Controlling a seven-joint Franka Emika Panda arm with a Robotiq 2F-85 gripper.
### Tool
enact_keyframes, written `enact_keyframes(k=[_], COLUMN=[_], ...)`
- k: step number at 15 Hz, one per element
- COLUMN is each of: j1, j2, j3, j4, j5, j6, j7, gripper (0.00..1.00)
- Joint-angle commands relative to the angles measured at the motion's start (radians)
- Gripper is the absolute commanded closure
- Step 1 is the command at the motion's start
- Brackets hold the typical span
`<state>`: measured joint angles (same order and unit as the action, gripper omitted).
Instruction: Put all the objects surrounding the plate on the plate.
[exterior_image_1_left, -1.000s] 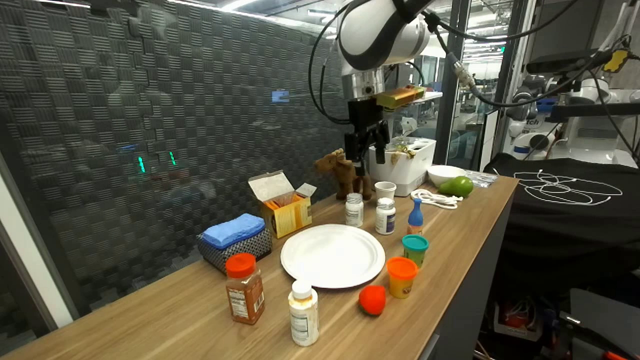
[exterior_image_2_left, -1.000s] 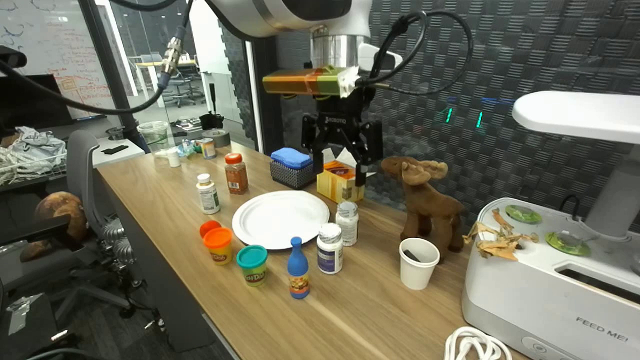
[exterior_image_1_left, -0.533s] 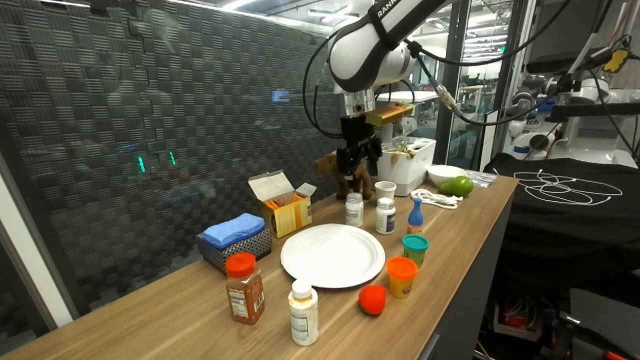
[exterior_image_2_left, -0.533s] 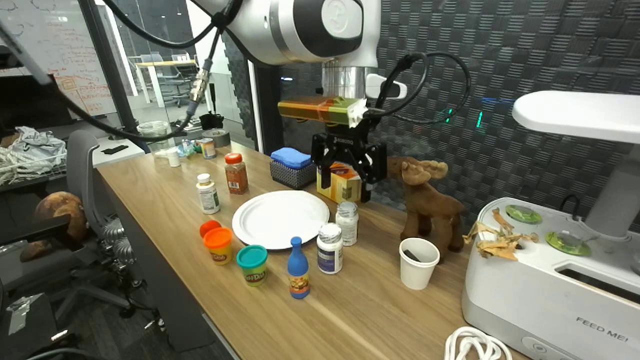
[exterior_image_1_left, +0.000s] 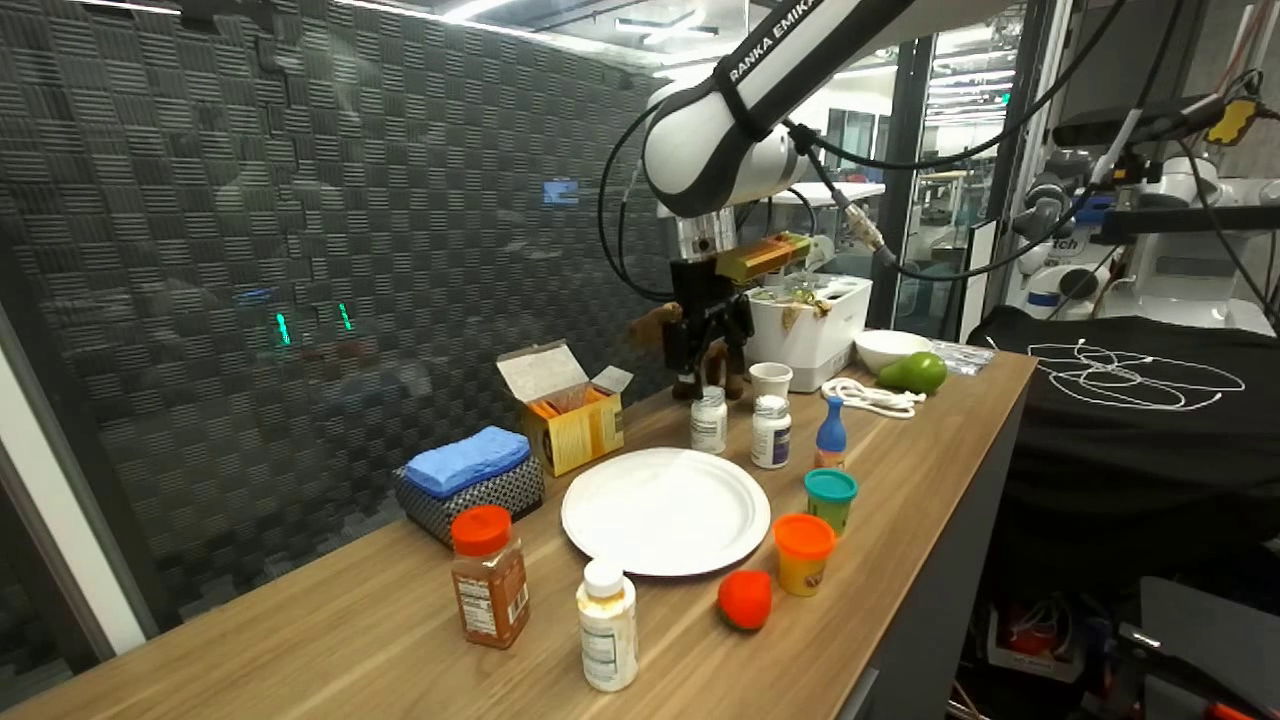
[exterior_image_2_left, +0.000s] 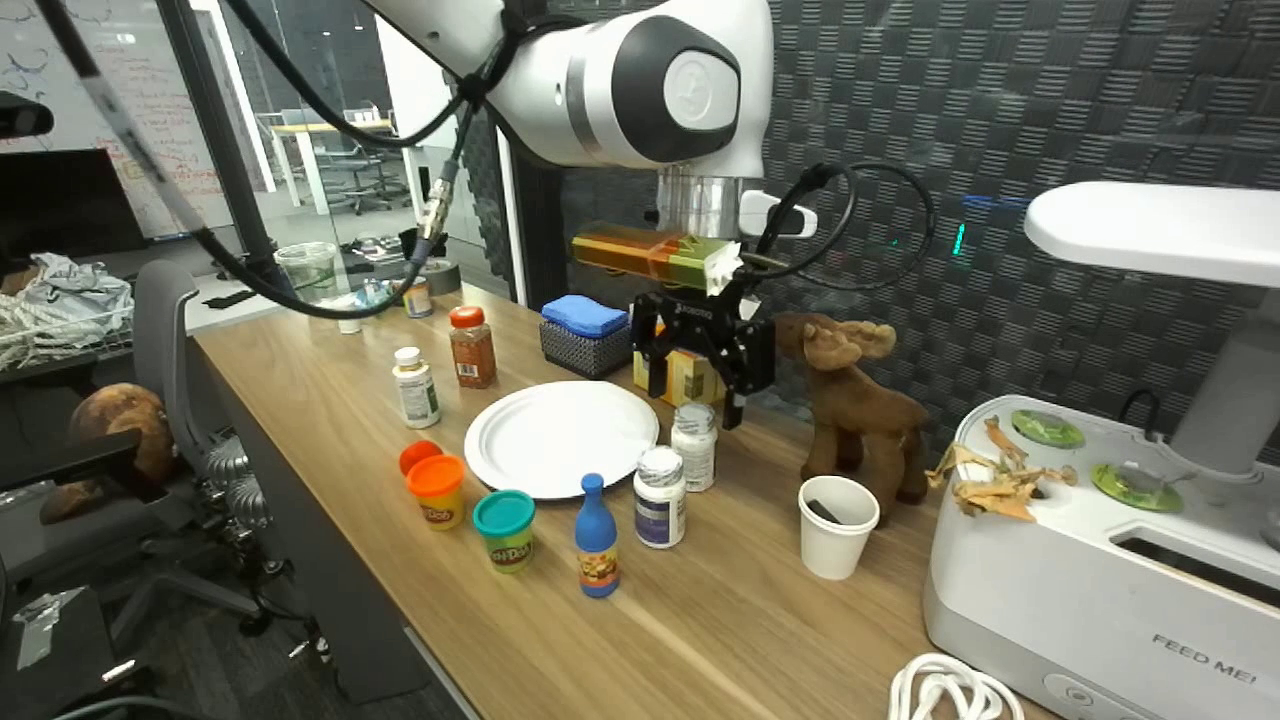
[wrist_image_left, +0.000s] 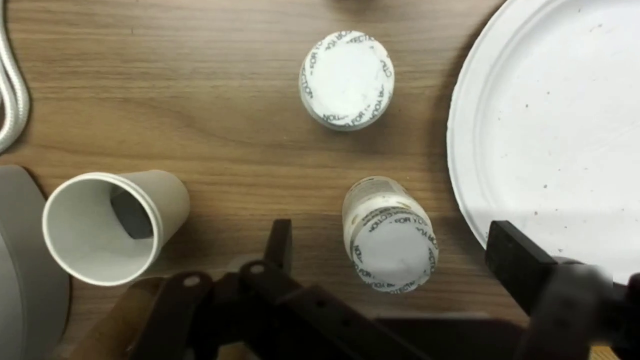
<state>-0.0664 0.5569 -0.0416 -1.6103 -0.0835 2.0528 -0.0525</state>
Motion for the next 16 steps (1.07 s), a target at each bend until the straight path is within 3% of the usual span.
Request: enact_keyframes(k=[1, 2, 4, 5, 11, 16], j1=[-0.003, -0.003, -0.003, -0.003, -0.002, 0.017], j2=[0.041, 0.047, 0.058, 0.063, 0.07, -0.004], j3=[0.003, 0.004, 0.004, 0.004, 0.003, -0.002], j4=[0.075, 0.086, 0.1, 0.105, 0.115, 0.075], j5=[0.021, 0.023, 0.025, 0.025, 0.024, 0.011], j6=[-0.018, -0.02, -0.023, -0.024, -0.034, -0.073], j7=[0.005, 0.004, 0.004, 0.004, 0.001, 0.03], gripper=[0.0, 0.04, 0.29, 0.29, 0.78, 0.81])
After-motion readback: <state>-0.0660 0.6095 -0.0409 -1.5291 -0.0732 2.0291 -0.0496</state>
